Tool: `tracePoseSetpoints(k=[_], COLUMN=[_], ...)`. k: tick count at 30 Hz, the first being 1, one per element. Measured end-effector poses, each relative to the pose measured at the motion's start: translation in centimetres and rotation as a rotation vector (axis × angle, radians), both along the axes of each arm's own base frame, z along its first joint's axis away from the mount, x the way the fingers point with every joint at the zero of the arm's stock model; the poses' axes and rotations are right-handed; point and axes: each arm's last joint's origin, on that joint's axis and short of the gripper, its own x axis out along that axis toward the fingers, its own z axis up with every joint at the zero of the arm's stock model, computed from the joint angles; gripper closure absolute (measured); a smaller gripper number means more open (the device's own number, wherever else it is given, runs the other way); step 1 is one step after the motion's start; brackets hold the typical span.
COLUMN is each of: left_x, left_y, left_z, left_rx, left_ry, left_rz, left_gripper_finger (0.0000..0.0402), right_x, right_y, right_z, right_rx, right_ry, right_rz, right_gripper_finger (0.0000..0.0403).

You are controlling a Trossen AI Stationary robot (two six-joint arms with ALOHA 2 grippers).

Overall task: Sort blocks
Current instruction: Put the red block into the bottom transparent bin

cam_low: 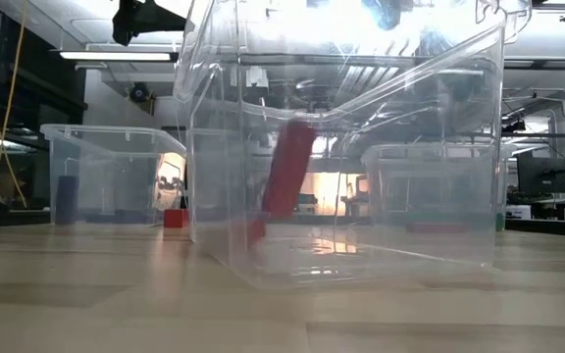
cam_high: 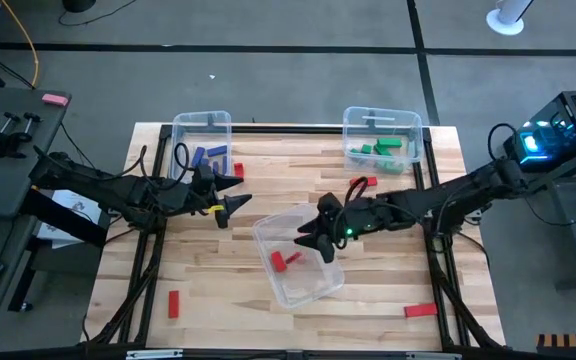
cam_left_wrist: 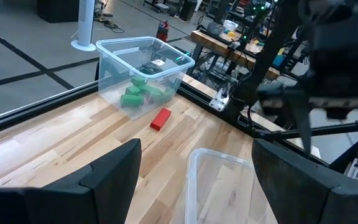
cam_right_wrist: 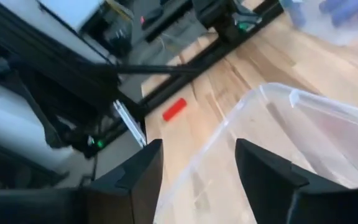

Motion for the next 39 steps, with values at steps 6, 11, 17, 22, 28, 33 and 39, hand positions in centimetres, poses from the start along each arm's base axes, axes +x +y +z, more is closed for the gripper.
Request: tracePoseSetpoints(k=[6, 11, 17, 22, 28, 33, 39], left_x=[0.0, 0.0, 0.0, 0.0, 0.0, 0.0, 0.0], left_y=[0.0, 0.0, 0.0, 0.0, 0.0, 0.0, 0.0], left_z=[0.0, 0.0, 0.0, 0.0, 0.0, 0.0, 0.0], left_rx=[0.007, 0.016, 0.045, 0.048, 0.048, 0.046, 0.046], left_ry=[0.005, 0.011, 0.022, 0.024, 0.023, 0.022, 0.023], left_rz=[-0.002, -0.004, -0.012, -0.013, -0.013, -0.012, -0.012], left_gripper_finger=[0.0108, 0.0108, 0.0108, 0.0108, 0.0108, 0.0108, 0.0108], right_x=[-1.5, -5.1, -10.8, -14.5, -16.7, -17.7, -18.1], right_y=[0.9, 4.1, 9.1, 11.3, 11.9, 11.1, 11.1], right_z=[3.8, 3.5, -1.3, -6.3, -11.1, -13.8, -15.4], right_rx=[-0.044, -0.031, -0.049, -0.087, -0.035, -0.009, 0.017], right_ry=[0.189, 0.478, 0.84, 1.023, 1.114, 1.187, 1.161], right_rz=[0.145, 0.214, 0.266, 0.396, 0.536, 0.538, 0.579], right_gripper_finger=[0.0201, 0.02, 0.0199, 0.0199, 0.0199, 0.0199, 0.0199])
